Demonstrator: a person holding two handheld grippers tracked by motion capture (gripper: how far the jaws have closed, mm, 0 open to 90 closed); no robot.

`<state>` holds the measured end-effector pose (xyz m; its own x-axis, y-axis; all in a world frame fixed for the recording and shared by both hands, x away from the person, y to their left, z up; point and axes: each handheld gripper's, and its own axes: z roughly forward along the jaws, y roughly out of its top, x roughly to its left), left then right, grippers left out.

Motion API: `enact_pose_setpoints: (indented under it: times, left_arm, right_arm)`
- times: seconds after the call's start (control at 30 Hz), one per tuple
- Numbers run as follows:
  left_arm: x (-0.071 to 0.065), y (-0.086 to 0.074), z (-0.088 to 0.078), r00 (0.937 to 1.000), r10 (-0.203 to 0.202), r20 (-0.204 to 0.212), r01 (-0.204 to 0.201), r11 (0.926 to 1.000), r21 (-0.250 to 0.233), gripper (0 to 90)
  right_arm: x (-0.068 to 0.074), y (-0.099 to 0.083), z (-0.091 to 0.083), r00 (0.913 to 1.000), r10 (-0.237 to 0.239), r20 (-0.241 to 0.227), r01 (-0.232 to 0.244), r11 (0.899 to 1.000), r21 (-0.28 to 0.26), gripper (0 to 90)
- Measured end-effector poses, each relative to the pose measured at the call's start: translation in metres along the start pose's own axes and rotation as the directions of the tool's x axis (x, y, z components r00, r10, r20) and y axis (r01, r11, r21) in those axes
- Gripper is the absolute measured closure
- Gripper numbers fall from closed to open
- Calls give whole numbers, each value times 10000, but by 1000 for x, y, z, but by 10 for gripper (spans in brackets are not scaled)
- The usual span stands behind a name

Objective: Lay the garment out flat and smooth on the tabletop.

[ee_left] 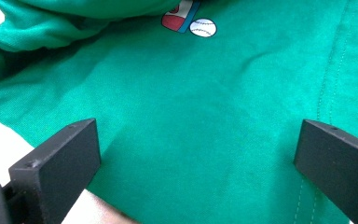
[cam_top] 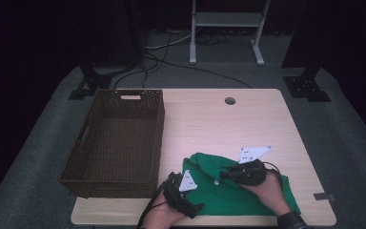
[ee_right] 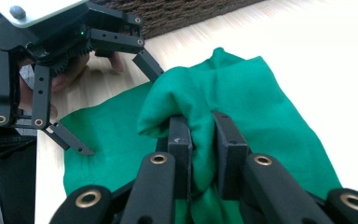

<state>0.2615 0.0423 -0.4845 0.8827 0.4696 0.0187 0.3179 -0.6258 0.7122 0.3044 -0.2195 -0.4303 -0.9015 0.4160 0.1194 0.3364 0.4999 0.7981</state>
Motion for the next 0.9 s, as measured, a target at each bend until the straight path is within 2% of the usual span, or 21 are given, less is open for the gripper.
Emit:
enact_pose_setpoints:
  times: [0.27,0.9]
  left_arm:
    - [0,0,0,10000,-3,-1,3,10000,-3,0]
    - [0,0,0,10000,5,2,-5,10000,5,0]
  right_arm:
    - [-5,3,-3,10000,48,11,-48,10000,0,805]
    - [-21,16,-11,9991,149,394,-144,9998,-127,805]
